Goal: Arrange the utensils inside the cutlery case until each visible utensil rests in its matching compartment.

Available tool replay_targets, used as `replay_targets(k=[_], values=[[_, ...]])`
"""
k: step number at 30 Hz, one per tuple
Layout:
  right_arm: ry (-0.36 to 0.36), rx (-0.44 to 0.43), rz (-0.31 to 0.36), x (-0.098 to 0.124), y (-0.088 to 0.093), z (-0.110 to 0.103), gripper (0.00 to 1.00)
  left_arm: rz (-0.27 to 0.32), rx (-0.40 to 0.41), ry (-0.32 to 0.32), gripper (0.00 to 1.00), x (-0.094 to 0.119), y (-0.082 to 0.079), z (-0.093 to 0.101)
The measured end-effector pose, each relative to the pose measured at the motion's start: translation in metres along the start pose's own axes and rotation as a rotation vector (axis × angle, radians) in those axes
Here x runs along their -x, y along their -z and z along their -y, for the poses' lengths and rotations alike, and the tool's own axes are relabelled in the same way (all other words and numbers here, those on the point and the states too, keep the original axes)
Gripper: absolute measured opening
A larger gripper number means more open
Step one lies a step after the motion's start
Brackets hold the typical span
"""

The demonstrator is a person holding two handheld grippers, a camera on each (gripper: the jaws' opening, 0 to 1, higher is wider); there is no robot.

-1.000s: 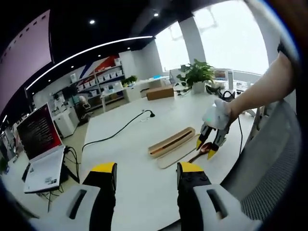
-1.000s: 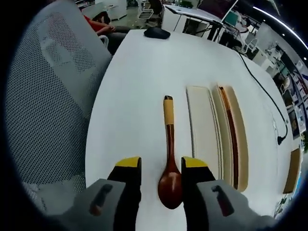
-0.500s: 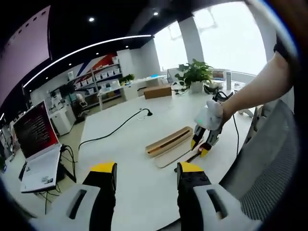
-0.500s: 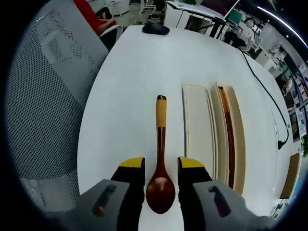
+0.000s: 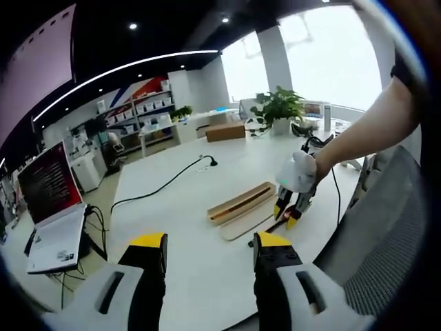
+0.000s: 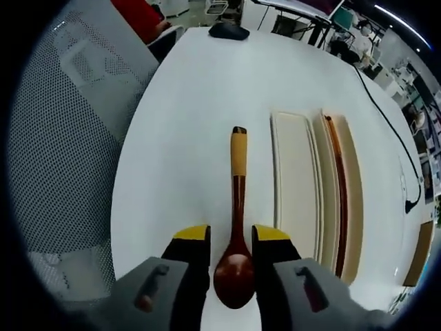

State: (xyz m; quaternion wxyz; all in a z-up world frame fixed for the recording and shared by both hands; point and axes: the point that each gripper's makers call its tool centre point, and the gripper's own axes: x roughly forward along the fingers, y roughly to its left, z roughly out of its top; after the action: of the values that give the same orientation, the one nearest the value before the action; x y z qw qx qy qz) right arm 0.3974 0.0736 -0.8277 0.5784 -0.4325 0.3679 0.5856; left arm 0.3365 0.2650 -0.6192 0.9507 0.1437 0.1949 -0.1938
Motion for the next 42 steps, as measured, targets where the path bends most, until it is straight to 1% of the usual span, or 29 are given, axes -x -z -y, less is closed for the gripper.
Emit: replay_targets(k=[7, 10, 15, 20, 24, 32, 37, 42], values=[[-0.041, -0.035, -0.003, -0.0005, 0.0010, -0.0046, 0.14, 0.003, -0.001, -0.002, 0.51, 0.0009, -0.0006, -0.0001], [-0.052, -0.063, 0.020, -0.0008, 0.0020, -0.0023, 0.14, 0.004, 0.000, -0.004, 0.51, 0.0013, -0.0007, -0.0007], [-0.042, -0.084, 0.029, -0.0019, 0.0014, 0.0009, 0.09, 0.007, 0.005, -0.007, 0.51, 0.0015, -0.0011, -0.0014], [-0.037, -0.068, 0.018, -0.0035, 0.0000, 0.0032, 0.03, 0.006, 0.007, -0.008, 0.51, 0.0011, -0.0007, -0.0017], [-0.044, -0.069, 0.012, -0.0046, -0.0003, 0.0039, 0.02, 0.005, 0.008, -0.007, 0.51, 0.0007, -0.0003, -0.0020], [-0.043, -0.102, 0.011, -0.0045, 0.0000, 0.0041, 0.02, 0.006, 0.014, -0.007, 0.51, 0.0001, 0.0000, -0.0026], [-0.039, -0.079, -0.005, -0.0049, -0.0006, 0.0038, 0.01, 0.008, 0.017, -0.008, 0.51, -0.0001, 0.0000, -0.0028], [-0.036, -0.063, -0.006, -0.0050, -0.0010, 0.0036, 0.01, 0.008, 0.016, -0.007, 0.51, -0.0002, -0.0004, -0.0023]])
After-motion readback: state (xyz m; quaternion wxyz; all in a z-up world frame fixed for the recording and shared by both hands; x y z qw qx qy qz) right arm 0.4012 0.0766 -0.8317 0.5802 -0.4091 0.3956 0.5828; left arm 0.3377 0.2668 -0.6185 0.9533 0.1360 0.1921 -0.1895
